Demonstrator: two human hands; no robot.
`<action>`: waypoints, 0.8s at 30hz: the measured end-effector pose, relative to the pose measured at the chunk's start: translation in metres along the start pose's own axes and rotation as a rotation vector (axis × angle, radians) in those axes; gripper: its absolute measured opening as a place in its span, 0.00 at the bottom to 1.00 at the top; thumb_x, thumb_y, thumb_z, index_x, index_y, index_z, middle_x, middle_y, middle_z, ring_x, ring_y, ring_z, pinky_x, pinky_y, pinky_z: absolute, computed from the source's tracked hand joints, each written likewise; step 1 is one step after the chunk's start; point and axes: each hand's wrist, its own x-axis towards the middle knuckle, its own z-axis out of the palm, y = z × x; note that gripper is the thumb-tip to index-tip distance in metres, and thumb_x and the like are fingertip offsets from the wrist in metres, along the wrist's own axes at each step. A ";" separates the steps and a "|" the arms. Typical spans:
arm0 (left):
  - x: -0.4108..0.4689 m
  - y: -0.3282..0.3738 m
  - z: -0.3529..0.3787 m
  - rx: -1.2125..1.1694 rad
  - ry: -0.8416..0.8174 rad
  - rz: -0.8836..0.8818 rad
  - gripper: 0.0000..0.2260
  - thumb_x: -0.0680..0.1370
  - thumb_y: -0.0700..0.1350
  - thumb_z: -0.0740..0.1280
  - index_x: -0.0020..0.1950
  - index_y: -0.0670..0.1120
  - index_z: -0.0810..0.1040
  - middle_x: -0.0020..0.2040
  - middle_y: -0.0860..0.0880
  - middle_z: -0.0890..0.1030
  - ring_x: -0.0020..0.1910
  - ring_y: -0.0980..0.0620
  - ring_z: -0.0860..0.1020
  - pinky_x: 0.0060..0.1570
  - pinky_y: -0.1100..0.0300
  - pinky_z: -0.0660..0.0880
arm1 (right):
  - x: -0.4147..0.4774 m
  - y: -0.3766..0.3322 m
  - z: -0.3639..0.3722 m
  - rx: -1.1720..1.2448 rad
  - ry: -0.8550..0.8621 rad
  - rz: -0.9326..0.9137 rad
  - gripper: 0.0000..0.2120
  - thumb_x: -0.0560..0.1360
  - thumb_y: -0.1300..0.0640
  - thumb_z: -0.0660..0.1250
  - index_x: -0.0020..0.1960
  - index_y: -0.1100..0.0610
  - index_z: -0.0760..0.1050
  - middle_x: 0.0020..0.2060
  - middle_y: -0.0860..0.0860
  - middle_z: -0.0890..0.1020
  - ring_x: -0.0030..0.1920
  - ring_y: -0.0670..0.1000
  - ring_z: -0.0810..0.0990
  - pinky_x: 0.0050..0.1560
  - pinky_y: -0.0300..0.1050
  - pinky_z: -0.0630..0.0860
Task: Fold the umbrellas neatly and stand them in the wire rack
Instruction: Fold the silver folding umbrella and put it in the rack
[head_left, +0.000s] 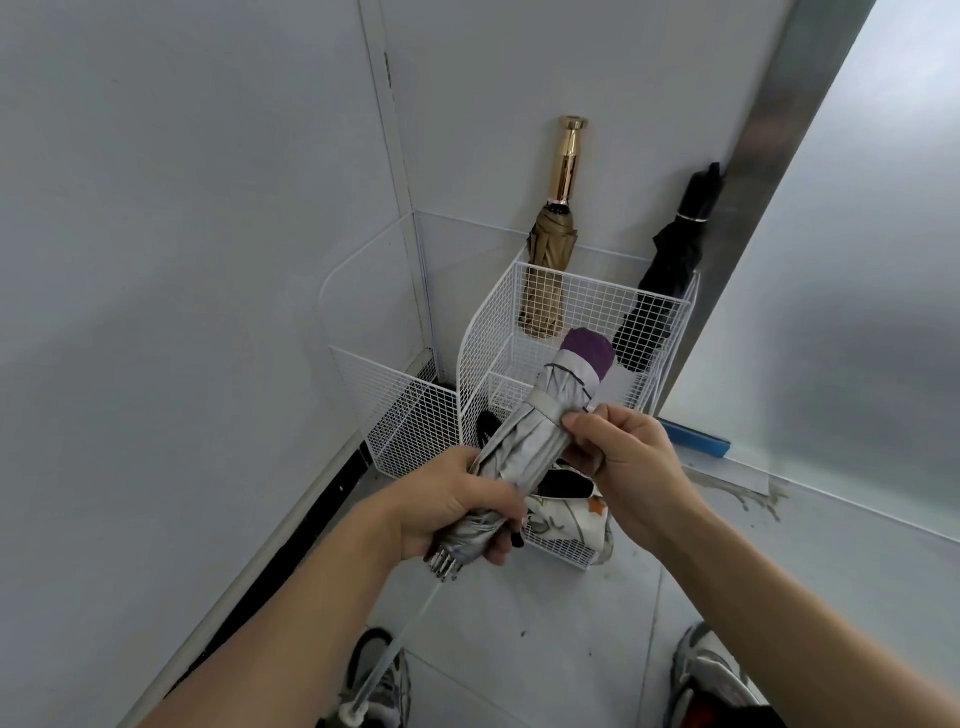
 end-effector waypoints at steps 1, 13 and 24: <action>0.000 -0.002 0.005 0.100 0.124 0.046 0.12 0.70 0.35 0.72 0.50 0.37 0.73 0.38 0.41 0.80 0.30 0.47 0.79 0.32 0.56 0.77 | 0.001 0.001 0.000 -0.025 0.020 -0.016 0.10 0.76 0.68 0.68 0.36 0.65 0.72 0.36 0.60 0.80 0.44 0.58 0.79 0.53 0.50 0.79; 0.010 -0.010 0.007 0.417 0.481 0.256 0.15 0.71 0.36 0.74 0.54 0.48 0.75 0.40 0.44 0.78 0.26 0.52 0.74 0.25 0.59 0.73 | 0.000 -0.007 -0.004 -0.238 0.066 0.026 0.23 0.69 0.51 0.74 0.49 0.72 0.79 0.43 0.58 0.87 0.47 0.56 0.84 0.49 0.46 0.79; 0.019 -0.008 0.000 0.403 0.501 0.231 0.15 0.70 0.36 0.75 0.53 0.46 0.77 0.36 0.46 0.78 0.25 0.51 0.74 0.26 0.56 0.74 | 0.002 -0.004 -0.005 -0.280 0.206 0.055 0.16 0.72 0.54 0.75 0.41 0.68 0.79 0.40 0.60 0.82 0.40 0.53 0.79 0.41 0.43 0.80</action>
